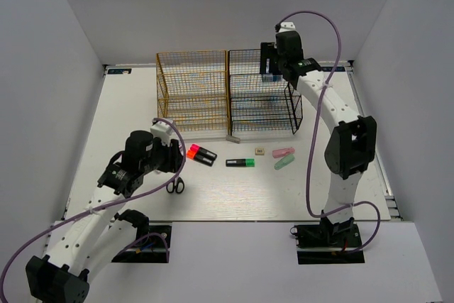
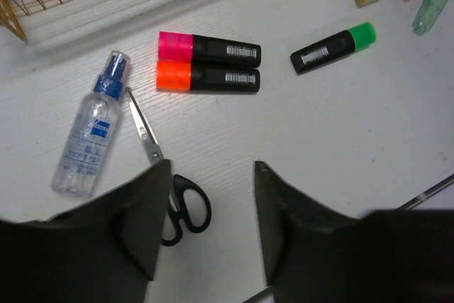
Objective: Sort the stationery into containers
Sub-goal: Place the stationery in the storage box, then pick up the stationery from the center of the board.
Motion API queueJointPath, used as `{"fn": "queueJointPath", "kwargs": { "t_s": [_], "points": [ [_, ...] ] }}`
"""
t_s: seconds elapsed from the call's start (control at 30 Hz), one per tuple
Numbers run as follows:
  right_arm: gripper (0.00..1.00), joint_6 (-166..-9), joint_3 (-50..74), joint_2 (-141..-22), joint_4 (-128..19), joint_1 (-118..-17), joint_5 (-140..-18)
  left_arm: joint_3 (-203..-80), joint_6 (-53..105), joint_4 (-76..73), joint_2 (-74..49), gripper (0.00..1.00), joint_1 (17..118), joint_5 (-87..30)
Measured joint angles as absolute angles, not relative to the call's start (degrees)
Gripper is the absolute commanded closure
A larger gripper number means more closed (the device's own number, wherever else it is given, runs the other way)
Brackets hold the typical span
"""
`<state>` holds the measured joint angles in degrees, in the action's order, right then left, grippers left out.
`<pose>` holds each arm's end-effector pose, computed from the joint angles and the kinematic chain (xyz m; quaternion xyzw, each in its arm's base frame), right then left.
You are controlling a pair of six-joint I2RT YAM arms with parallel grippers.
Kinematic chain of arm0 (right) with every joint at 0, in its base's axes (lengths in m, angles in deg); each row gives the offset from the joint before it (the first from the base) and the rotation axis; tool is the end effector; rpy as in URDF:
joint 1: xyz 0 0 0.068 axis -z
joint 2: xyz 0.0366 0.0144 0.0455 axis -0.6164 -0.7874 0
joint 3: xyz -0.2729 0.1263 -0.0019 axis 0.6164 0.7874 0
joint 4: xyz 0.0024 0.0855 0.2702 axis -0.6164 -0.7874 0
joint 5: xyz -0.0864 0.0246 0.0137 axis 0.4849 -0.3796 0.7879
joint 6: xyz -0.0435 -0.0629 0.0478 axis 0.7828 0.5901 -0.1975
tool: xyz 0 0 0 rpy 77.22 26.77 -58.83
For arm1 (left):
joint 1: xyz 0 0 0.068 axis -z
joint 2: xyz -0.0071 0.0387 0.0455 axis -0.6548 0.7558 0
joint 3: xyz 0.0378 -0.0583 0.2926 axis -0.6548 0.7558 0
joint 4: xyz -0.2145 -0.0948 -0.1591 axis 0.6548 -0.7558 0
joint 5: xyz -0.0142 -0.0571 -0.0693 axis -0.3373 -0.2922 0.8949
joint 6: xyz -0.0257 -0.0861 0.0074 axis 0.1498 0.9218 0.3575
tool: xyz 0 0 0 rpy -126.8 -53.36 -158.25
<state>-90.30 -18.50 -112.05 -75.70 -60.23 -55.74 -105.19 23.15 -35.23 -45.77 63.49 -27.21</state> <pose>0.5042 0.1822 0.3501 -0.0236 0.8486 0.0294 0.5278 0.1779 -0.0885 0.2471 0.1423 0.8841 -0.1914 0.4018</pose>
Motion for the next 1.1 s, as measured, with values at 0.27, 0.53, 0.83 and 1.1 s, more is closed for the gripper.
{"fn": "queueJointPath", "kwargs": {
  "t_s": [0.27, 0.53, 0.83, 1.1],
  "points": [
    [0.95, -91.0, -16.5, -104.3, -75.7, -60.2, -58.0, -105.2, 23.3, -35.5, -43.5, 1.00, 63.5, -28.4],
    [0.09, -79.4, -0.2, -87.7, -76.2, -59.1, -81.6, -105.2, 29.1, -39.0, -39.2, 0.26, 63.5, -39.5],
    [0.97, -52.1, 31.7, -59.5, -82.4, -59.2, -109.4, -108.5, 25.7, -44.0, -27.3, 0.52, 63.2, -46.0],
    [0.68, -45.8, 39.8, -57.5, -84.2, -58.8, -116.7, -110.8, 11.4, -39.6, -19.9, 0.55, 62.7, -48.5]
  ]
}}
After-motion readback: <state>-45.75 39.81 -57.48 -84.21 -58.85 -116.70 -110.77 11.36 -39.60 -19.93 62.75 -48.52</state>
